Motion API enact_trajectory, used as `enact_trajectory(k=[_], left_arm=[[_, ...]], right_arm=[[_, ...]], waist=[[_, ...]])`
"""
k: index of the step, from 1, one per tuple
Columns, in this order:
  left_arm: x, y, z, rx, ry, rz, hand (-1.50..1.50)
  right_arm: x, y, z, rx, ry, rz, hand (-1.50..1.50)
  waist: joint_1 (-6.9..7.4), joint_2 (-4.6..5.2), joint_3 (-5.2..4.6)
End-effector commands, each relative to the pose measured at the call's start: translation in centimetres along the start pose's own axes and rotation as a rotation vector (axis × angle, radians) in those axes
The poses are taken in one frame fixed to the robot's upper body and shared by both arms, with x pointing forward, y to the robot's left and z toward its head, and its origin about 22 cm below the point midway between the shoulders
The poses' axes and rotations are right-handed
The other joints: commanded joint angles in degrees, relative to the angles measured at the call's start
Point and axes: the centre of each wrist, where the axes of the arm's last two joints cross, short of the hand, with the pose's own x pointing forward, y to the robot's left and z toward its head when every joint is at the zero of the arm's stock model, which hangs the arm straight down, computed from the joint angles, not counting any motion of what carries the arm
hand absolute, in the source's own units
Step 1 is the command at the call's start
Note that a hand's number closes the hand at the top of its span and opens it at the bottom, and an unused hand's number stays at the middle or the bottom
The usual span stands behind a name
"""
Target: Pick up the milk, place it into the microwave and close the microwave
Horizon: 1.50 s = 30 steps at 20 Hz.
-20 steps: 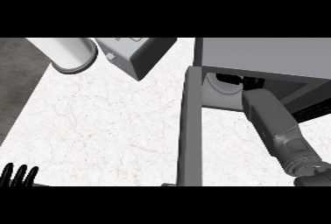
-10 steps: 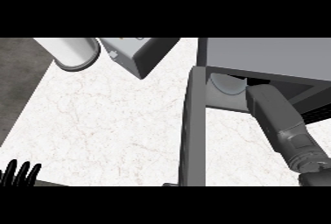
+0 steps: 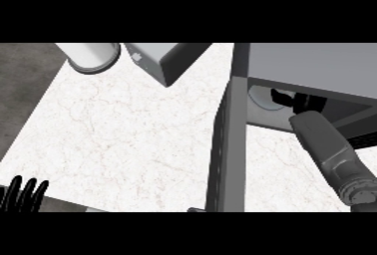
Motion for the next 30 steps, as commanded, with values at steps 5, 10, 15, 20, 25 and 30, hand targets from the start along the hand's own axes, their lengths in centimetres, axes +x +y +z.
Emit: enact_trajectory(k=[5, 10, 15, 20, 25, 30], left_arm=[[-0.6, 0.7, -0.4, 0.007, 0.006, -0.011, -1.50], [-1.3, 0.6, -0.6, 0.003, 0.002, -0.002, -1.50], [-0.9, 0.5, -0.8, -0.001, -0.001, -0.021, -1.50], [-0.8, 0.6, 0.3, 0.008, 0.009, -0.004, -1.50], [-1.0, 1.1, 0.6, 0.009, 0.010, -0.009, -1.50], [-0.5, -0.2, 0.5, 0.013, -0.010, -0.007, -1.50]], right_arm=[[4.7, 2.0, 1.3, 0.200, -0.169, -0.088, -1.50], [6.4, 2.5, 1.7, 0.272, -0.193, -0.159, -1.50], [7.4, 2.8, 2.0, 0.361, -0.204, -0.238, -1.50], [8.8, 3.0, 2.3, 0.340, -0.169, -0.434, -1.50], [6.8, 3.6, 4.6, 0.384, -0.117, -0.589, -1.50], [5.7, 3.8, 5.4, 0.426, -0.081, -0.730, -1.50]], waist=[[0.11, -0.34, 1.04], [-0.97, -0.66, 1.07], [-2.04, -1.08, 1.13], [-2.97, -1.64, 1.23], [-5.02, -2.10, 1.16], [-5.68, -2.67, 1.10]])
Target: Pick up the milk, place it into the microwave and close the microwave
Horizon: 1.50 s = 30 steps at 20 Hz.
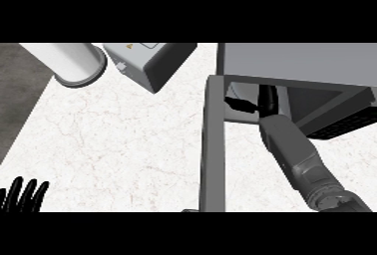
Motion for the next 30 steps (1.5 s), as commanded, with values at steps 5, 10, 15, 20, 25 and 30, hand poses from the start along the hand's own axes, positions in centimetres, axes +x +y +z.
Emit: enact_trajectory(k=[5, 10, 15, 20, 25, 30], left_arm=[[0.9, 0.3, 1.0, 0.028, 0.000, -0.020, -1.50], [0.4, -1.0, 1.7, 0.037, 0.044, 0.003, -1.50], [1.3, -0.6, 1.7, 0.043, 0.044, -0.012, -1.50], [0.6, -2.5, 2.3, -0.004, 0.101, -0.015, -1.50], [0.1, -2.4, 0.6, -0.043, 0.117, -0.037, -1.50], [-0.7, -3.8, 1.6, -0.066, 0.130, -0.002, -1.50]], right_arm=[[-3.7, 0.0, 4.7, 0.039, 0.011, -0.220, -1.50], [-4.5, 2.5, 8.4, 0.022, -0.006, -0.259, -1.50], [-7.2, 0.5, 11.4, 0.042, -0.005, -0.333, -1.50], [-7.0, 0.2, 11.0, 0.156, -0.019, -0.424, -1.50], [-9.1, -1.8, 14.8, 0.162, 0.012, -0.387, -1.50], [-10.0, -3.5, 18.1, 0.087, 0.019, -0.404, -1.50]], waist=[[-2.10, -1.32, -0.12], [-3.10, -2.01, -0.21], [-4.76, -2.53, -0.29], [-5.72, -3.05, -0.38], [-6.62, -3.25, -0.44], [-6.48, -3.23, -0.44]])
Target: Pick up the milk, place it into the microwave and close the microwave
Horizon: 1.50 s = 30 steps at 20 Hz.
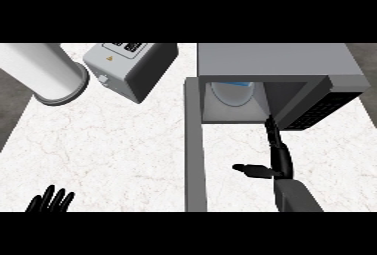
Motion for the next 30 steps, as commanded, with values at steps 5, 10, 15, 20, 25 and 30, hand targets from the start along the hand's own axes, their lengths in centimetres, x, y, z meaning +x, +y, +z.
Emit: enact_trajectory(k=[5, 10, 15, 20, 25, 30], left_arm=[[-2.7, 0.0, -2.0, -0.204, 0.080, 0.017, -1.50], [-3.6, -3.1, -5.0, -0.308, 0.112, -0.067, 1.50], [-5.5, -4.7, -7.2, -0.390, 0.126, -0.109, 1.50], [-6.6, -7.8, -11.0, -0.329, 0.112, -0.108, 1.50], [-8.1, -8.9, -12.6, -0.338, 0.071, -0.208, 1.50], [-10.2, -10.5, -13.6, -0.626, 0.271, -0.293, 1.50]], right_arm=[[0.4, -5.0, 4.6, -0.035, -0.047, 0.018, 1.50], [1.0, -11.0, 7.4, -0.076, -0.007, 0.042, -1.50], [3.0, -12.5, 8.3, -0.141, -0.013, 0.005, -1.50], [3.1, -16.2, 11.4, -0.209, -0.025, -0.018, -1.50], [5.5, -19.6, 9.8, -0.216, -0.015, -0.027, -1.50], [4.5, -20.4, 12.8, -0.197, -0.022, -0.043, -1.50]], waist=[[-1.17, -0.21, -0.10], [-0.53, 0.07, -0.01], [-0.31, 0.12, -0.02], [-0.15, 0.27, 0.05], [0.02, 0.22, 0.02], [-0.65, 0.36, 0.11]])
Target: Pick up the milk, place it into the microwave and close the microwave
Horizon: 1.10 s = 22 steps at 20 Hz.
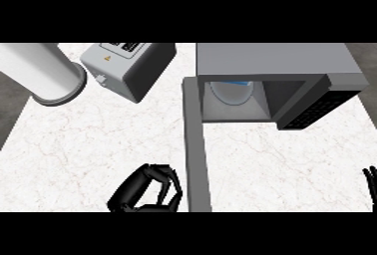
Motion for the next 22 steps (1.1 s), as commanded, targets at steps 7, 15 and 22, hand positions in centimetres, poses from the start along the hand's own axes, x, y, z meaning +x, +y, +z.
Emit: enact_trajectory(k=[7, 15, 22], left_arm=[[-3.5, -4.9, -4.8, -0.398, 0.249, -0.071, 1.50], [-3.7, -9.8, -6.3, -0.398, 0.097, -0.078, 1.50], [-1.4, -11.8, -7.8, -0.302, 0.047, -0.056, -1.50]], right_arm=[[0.7, -1.8, -0.9, 0.035, -0.056, -0.026, -1.50], [2.9, -2.3, -3.2, 0.131, -0.130, -0.096, -1.50], [3.2, 0.7, -3.7, 0.191, -0.156, -0.122, -1.50]], waist=[[-0.62, 0.22, -0.02], [-2.01, 0.31, -0.15], [-4.94, 0.58, -0.27]])
